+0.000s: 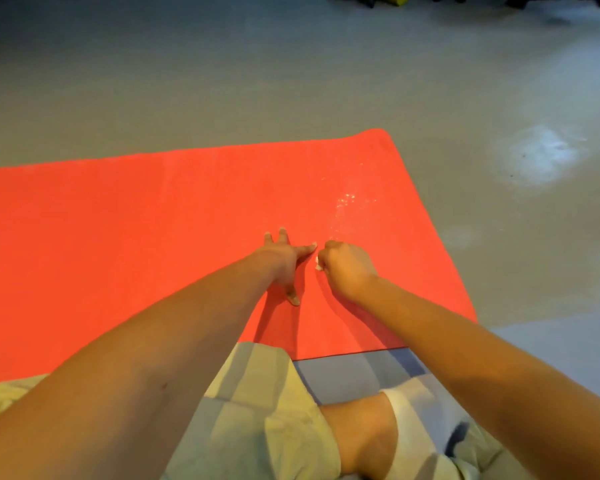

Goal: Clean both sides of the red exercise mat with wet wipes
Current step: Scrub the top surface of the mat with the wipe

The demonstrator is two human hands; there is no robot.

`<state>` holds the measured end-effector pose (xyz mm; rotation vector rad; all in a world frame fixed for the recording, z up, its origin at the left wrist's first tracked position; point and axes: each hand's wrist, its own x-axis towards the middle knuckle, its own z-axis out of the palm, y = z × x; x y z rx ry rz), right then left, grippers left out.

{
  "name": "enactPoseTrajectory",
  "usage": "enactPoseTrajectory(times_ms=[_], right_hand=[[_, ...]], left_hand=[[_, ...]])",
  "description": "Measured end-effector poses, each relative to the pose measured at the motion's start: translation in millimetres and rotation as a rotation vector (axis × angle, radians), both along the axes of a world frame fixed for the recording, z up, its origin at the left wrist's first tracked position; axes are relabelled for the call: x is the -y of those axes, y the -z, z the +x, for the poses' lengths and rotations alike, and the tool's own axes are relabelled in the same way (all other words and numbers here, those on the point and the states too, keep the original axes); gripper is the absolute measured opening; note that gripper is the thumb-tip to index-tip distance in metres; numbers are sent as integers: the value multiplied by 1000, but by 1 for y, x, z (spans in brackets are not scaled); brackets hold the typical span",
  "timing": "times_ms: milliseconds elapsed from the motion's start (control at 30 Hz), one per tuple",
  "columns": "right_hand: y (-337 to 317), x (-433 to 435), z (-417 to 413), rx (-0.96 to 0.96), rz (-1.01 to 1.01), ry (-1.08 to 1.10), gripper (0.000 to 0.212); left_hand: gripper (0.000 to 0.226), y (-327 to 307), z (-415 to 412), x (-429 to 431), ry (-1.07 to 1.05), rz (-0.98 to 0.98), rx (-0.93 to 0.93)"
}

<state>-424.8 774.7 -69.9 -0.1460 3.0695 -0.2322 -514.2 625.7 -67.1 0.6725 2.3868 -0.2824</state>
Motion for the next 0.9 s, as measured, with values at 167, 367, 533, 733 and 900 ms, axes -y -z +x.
enactPoseTrajectory(times_ms=[167,367,533,733,900], right_hand=[[5,0,42,37,43,-147,18],[10,-10,-3,0,-19,-50,29],[16,-26,-65,-56,-2,-6,27],[15,-33,-136,-89,31,64,22],[26,-35,-110,-128,-18,17,24]], left_hand=[[104,17,-10,2,-97,180,5],[29,51,-26,15,-207,686,-428],[24,73,-34,14,-181,855,-619],[49,79,-39,14,-193,792,-628],[42,75,-58,10,-206,757,-648]])
